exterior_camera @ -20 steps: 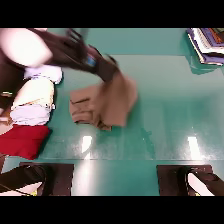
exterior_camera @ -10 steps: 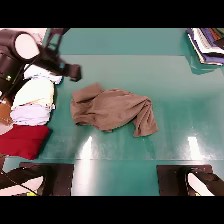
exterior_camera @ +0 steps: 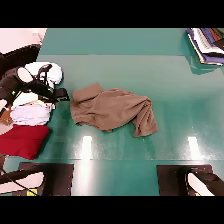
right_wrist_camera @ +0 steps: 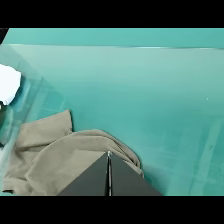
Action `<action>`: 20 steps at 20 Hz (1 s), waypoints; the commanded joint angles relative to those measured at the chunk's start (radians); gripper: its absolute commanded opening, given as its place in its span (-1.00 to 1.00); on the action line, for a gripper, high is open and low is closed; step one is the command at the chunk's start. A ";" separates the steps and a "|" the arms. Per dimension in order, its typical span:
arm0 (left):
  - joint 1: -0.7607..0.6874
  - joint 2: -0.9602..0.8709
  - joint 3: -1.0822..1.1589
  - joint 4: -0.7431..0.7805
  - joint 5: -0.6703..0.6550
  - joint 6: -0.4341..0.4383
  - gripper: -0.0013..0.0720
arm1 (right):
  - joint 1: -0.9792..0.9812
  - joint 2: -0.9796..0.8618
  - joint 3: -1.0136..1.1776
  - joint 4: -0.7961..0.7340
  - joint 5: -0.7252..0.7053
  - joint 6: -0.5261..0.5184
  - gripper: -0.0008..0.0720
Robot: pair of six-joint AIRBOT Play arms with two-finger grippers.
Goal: Fold the shirts.
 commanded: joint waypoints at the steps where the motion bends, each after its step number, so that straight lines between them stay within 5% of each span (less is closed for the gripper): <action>1: 0.021 -0.073 -0.046 -0.145 0.074 0.078 0.87 | -0.001 0.000 0.001 0.000 0.001 0.000 -0.94; 8: -0.057 -0.133 -0.045 -0.217 0.145 0.103 0.68 | -0.001 0.000 0.001 -0.002 0.022 0.000 -0.94; 9: -0.057 -0.130 -0.045 -0.215 0.145 0.100 0.46 | -0.001 0.000 0.001 -0.011 0.040 0.000 -0.94; 11: -0.049 -0.129 -0.019 -0.210 0.118 0.101 -0.87 | -0.001 0.001 -0.013 -0.066 0.087 0.002 -0.94; 17: -0.033 -0.060 0.148 -0.144 0.056 0.112 -0.89 | -0.001 0.072 -0.456 -0.108 0.088 0.002 -0.94; 18: -0.033 -0.048 0.167 -0.144 0.056 0.118 -0.89 | -0.001 0.077 -0.562 -0.106 0.065 0.002 -0.87; 19: -0.033 -0.040 0.181 -0.144 0.056 0.122 -0.89 | -0.001 0.072 -0.677 -0.104 0.037 0.002 -0.19; 20: -0.033 -0.040 0.190 -0.144 0.054 0.127 -0.89 | -0.001 0.055 -0.784 -0.103 0.011 0.002 0.28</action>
